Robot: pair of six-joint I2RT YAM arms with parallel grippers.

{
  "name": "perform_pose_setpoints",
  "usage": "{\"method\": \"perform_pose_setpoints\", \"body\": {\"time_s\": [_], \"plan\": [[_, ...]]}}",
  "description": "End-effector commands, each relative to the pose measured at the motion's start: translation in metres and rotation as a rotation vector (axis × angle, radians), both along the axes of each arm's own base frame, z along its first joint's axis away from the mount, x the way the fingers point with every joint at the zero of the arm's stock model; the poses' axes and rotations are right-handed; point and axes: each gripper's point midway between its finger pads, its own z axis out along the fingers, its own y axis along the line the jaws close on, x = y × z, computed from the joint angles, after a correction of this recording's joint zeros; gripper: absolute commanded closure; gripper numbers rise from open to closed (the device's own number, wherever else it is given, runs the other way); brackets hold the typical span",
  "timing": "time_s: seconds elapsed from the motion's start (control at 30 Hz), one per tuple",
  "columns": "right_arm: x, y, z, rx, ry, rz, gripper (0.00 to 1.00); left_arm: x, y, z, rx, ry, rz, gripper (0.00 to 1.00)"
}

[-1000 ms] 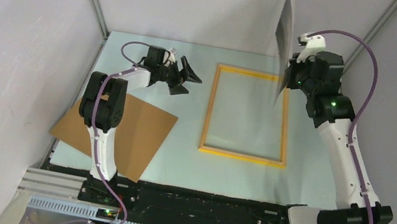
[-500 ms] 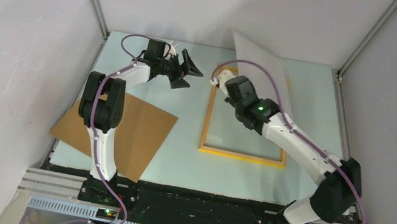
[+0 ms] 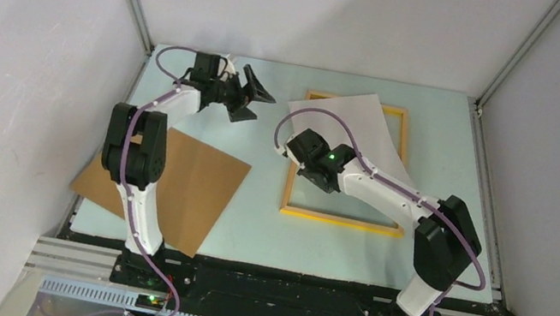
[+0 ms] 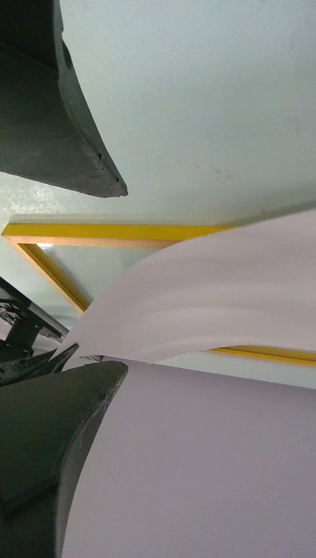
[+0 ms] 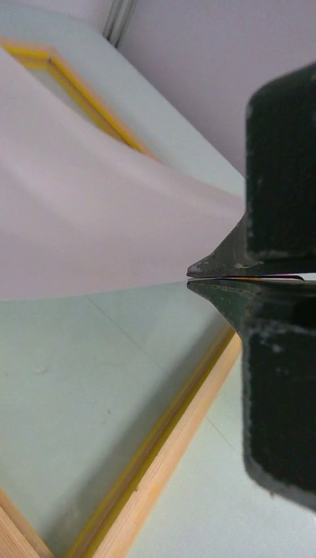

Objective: Put the photo into the frame
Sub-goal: Turn over the photo from the photo frame.

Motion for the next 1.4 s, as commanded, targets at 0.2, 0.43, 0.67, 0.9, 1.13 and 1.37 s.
{"method": "perform_pose_setpoints", "body": {"time_s": [0.2,0.43,0.67,0.9,1.13,1.37], "plan": [[-0.013,0.014,-0.008,0.093,0.087,-0.042,1.00,-0.018,-0.003,0.021,-0.023,-0.016,-0.039,0.01],[-0.005,0.025,0.002,0.178,0.070,-0.056,1.00,-0.032,-0.066,0.011,-0.186,0.142,-0.092,0.02],[0.007,0.029,0.023,0.254,-0.004,-0.073,1.00,-0.050,-0.102,0.007,-0.259,0.252,-0.112,0.04],[0.018,0.032,0.037,0.303,-0.062,-0.079,1.00,-0.061,-0.104,0.007,-0.272,0.296,-0.095,0.04],[0.019,0.040,0.048,0.331,-0.100,-0.057,1.00,-0.058,-0.123,0.004,-0.282,0.325,-0.100,0.05],[0.016,0.047,0.048,0.334,-0.102,-0.039,1.00,-0.041,-0.142,-0.003,-0.310,0.339,-0.103,0.13]]}}
